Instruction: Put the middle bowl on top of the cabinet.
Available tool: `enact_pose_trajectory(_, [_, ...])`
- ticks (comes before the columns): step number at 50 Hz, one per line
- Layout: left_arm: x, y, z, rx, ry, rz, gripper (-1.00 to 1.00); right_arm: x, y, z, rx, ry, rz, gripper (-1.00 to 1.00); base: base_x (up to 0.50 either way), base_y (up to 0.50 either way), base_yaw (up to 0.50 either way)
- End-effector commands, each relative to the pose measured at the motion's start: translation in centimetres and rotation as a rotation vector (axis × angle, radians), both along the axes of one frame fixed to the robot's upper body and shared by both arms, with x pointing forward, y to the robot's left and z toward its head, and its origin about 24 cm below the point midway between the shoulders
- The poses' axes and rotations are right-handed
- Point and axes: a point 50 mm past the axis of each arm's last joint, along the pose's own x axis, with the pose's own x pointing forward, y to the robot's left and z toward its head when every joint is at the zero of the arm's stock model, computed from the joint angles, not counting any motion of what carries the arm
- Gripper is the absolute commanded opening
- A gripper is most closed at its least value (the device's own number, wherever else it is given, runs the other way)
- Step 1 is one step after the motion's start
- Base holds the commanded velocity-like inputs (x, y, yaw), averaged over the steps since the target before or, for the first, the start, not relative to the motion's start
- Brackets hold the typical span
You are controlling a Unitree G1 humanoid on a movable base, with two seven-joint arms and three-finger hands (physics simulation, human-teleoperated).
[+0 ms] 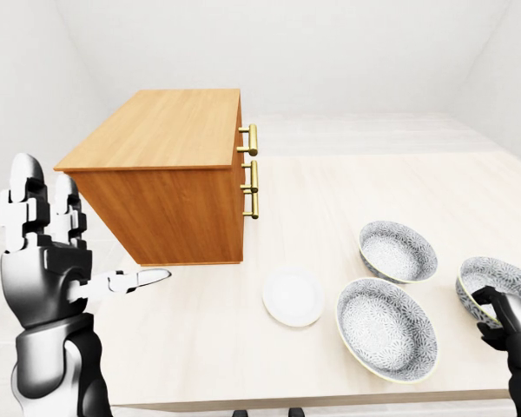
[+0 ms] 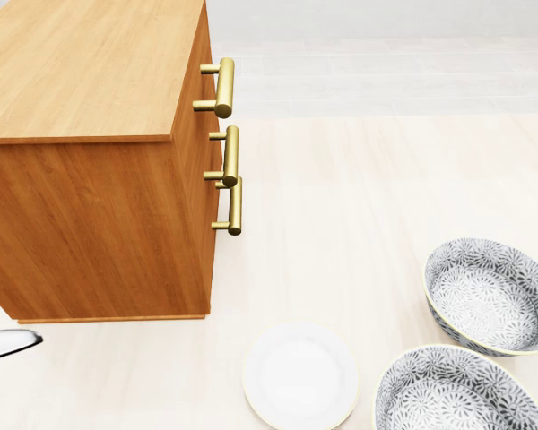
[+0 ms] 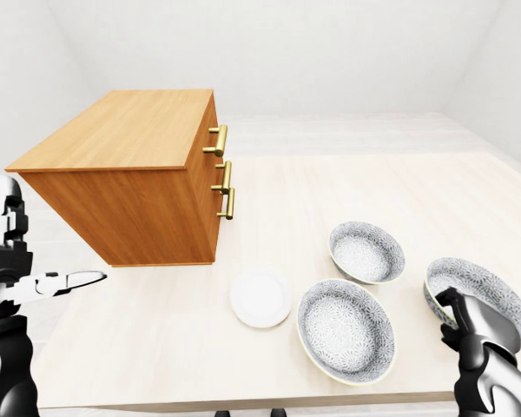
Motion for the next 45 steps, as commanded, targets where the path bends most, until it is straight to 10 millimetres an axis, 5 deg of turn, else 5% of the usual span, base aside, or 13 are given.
enact_pose_trajectory(1, [-0.1, 0.0, 0.3, 0.004, -0.013, 0.002, 1.0, -0.1, 0.2, 0.5, -0.008, -0.004, 0.016, -1.0, 0.0, 0.0, 0.0])
enact_pose_trajectory(27, [-0.4, 0.2, 0.0, -0.002, -0.003, 0.002, 1.0, 0.0, 0.3, 5.3, -0.071, -0.029, 0.055, -1.0, 0.0, 0.0, 0.0])
enact_pose_trajectory(45, [-0.4, 0.9, -0.1, -0.013, 0.002, 0.004, 1.0, 1.4, 2.3, 12.8, -0.193, -0.035, 0.138, -1.0, 0.0, 0.0, 0.0])
